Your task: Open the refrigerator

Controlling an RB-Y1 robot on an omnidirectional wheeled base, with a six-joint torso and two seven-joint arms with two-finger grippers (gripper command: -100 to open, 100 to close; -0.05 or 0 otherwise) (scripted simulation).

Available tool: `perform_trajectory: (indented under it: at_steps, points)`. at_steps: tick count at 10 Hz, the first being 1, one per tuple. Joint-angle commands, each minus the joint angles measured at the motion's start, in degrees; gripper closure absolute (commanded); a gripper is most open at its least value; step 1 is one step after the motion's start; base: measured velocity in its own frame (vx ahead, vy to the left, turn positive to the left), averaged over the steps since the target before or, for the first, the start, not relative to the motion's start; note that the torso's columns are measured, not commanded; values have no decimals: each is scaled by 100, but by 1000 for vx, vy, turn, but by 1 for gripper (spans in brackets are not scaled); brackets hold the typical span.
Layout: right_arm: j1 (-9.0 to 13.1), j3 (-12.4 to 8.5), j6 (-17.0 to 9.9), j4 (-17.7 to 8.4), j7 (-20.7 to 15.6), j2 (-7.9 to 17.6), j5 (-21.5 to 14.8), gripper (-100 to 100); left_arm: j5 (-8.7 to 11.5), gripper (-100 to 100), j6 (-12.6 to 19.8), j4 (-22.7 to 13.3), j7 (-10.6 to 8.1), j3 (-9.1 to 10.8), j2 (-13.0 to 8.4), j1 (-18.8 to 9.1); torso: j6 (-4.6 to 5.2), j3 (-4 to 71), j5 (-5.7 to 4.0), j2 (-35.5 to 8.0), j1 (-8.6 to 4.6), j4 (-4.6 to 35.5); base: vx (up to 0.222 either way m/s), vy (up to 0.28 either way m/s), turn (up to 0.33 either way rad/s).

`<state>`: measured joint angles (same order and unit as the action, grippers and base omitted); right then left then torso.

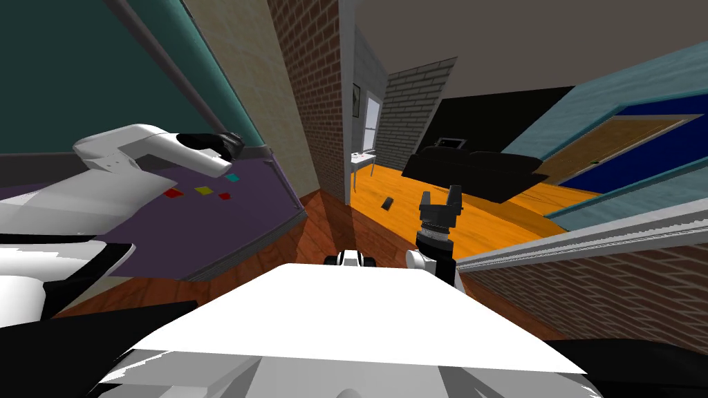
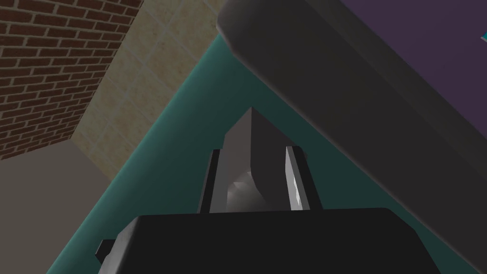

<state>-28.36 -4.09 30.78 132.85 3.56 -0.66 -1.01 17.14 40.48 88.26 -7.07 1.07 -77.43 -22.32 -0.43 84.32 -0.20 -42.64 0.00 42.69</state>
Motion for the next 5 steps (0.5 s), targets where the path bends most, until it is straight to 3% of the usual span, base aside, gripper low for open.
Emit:
perform_trajectory:
  at_steps: [1, 5]
  points:
    - [-2, -1, 0, 0, 0, 1, 0, 0, 107, 100, -40, 213, -20, -70, -8, 31, 6, 34, -8, 49, 8, -8, -177, 40, 31]
    - [-1, -1, 0, 0, 0, 1, 0, 0, 370, 100, -151, 766, -94, -162, -118, 57, 4, -6, 12, -13, 23, -1, -278, 58, 18]
